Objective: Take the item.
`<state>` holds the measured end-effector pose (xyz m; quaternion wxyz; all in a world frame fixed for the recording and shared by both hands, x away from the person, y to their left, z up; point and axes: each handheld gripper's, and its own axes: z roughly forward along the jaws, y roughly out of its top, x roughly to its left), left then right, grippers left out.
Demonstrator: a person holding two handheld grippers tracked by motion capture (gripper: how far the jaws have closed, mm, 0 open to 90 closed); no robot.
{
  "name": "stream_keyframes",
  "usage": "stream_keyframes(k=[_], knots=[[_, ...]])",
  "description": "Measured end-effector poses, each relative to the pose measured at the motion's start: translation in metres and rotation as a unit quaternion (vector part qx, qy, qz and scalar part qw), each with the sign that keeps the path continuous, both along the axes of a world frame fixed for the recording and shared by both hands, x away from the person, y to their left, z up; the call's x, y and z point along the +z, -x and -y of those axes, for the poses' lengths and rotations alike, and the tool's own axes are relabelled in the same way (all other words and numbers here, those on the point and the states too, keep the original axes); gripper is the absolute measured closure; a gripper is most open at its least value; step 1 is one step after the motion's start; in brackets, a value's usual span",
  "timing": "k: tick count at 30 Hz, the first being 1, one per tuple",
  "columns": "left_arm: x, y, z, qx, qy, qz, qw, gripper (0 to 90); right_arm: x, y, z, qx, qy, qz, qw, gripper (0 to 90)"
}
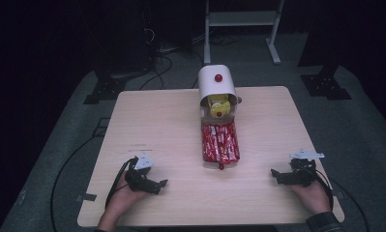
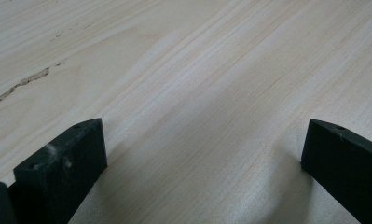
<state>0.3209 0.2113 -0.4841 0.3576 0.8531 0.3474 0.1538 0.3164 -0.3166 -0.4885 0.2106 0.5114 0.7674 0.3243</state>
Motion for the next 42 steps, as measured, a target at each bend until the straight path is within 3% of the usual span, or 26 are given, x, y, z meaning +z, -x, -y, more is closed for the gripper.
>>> stream_keyframes(k=[5,13,15,21,42], knots=[[0.0,0.0,0.0,0.0,0.0,0.0,1.0,0.0,0.0,0.0,0.0,0.001,0.0,0.0,1.0,0.0],[0.0,0.0,0.0,0.0,0.0,0.0,1.0,0.0,0.004,-0.002,-0.003,0.006,0.009,-0.021,0.9997,0.0],[0.0,0.0,0.0,0.0,0.0,0.0,1.0,0.0,0.005,-0.002,-0.003,0.014,0.012,-0.023,0.9996,4.3],[0.0,0.0,0.0,0.0,0.0,0.0,1.0,0.0,0.01,-0.002,-0.005,0.023,0.014,-0.017,0.9995,7.3],[0.0,0.0,0.0,0.0,0.0,0.0,1.0,0.0,0.025,-0.002,-0.01,0.033,-0.012,-0.001,0.9994,7.2]])
